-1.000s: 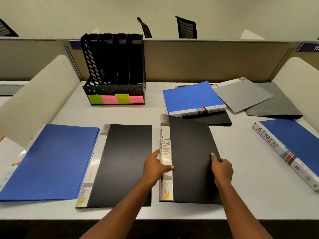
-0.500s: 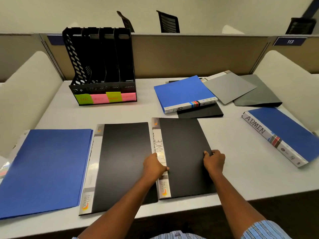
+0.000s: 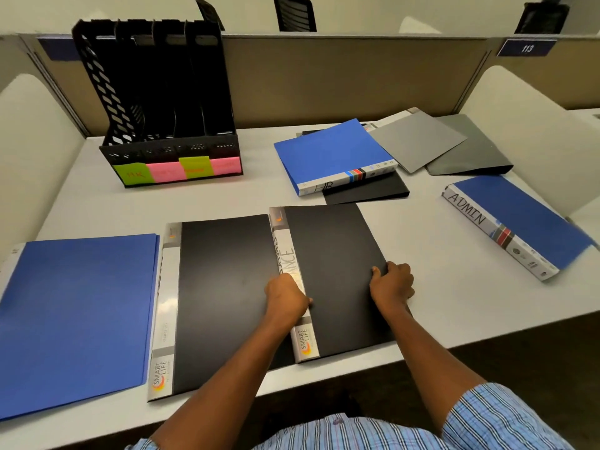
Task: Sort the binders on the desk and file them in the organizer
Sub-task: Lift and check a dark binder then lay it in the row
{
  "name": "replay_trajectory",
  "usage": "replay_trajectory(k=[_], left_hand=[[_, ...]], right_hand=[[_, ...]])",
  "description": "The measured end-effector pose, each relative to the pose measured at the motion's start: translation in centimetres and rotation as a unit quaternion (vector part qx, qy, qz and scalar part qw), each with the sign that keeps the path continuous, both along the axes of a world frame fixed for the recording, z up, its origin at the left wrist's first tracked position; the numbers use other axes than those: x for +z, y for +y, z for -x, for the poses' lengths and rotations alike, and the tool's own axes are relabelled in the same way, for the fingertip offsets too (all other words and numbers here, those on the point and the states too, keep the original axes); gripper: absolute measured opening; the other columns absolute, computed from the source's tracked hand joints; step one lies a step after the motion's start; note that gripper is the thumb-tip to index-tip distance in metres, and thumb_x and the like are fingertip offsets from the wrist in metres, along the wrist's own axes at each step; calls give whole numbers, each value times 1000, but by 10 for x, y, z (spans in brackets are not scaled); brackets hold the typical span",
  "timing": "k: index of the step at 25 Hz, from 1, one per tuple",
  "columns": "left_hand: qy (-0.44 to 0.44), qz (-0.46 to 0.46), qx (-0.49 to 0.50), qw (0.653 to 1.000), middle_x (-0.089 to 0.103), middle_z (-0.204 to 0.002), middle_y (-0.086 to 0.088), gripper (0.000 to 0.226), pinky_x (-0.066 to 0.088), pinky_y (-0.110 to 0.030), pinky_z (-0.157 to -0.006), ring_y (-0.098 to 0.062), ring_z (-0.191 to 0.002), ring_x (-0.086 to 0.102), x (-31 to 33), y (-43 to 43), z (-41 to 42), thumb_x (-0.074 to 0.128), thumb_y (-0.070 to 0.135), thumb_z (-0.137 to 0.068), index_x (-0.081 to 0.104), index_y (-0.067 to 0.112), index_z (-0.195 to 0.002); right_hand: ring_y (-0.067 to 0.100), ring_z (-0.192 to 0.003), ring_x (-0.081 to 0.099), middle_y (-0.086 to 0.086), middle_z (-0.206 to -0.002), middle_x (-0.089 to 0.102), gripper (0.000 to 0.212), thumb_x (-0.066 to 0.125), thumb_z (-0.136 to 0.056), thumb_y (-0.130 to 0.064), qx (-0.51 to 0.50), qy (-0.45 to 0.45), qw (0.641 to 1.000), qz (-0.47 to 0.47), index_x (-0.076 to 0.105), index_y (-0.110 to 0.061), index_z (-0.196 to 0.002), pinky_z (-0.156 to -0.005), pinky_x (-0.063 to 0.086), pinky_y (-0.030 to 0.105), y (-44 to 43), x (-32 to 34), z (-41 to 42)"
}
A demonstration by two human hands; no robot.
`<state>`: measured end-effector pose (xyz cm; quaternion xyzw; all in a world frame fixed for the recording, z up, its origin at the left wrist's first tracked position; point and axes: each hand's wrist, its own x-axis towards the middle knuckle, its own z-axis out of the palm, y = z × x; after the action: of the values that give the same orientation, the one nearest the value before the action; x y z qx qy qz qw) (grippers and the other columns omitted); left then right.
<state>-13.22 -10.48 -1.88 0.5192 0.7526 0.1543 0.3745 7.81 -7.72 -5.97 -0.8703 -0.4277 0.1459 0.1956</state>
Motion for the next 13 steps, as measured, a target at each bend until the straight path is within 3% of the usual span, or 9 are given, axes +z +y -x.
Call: replay_trajectory(k=[6,11,13], left_hand=[[3,-12,-12,1000,62,-120,-11,56,54,-30,-84,-25,-106,63,2,-5,5,81,13,-71,60,6,-122],[-57,-24,15,998,62,-119,-10,52,56,-33,-85,-24,-104,64,-3,-11,9,81,6,-70,60,6,-118],[-21,-51,10,998,56,-120,-9,52,52,-28,-83,-21,-104,60,-3,-13,6,78,8,-73,57,9,-122]], right_hand=[[32,-112,48,15,-122,47,38,55,-94,-32,-3,-6,1000,3,59,-9,-123,-95,39,45,2,-7,1],[30,-113,47,12,-123,45,35,56,-94,-30,22,-4,1000,1,58,-11,-124,-98,35,44,1,-6,-1],[30,-115,48,13,-126,47,38,56,-94,-30,34,-2,999,-8,56,-9,-126,-100,35,44,-4,-5,-1]])
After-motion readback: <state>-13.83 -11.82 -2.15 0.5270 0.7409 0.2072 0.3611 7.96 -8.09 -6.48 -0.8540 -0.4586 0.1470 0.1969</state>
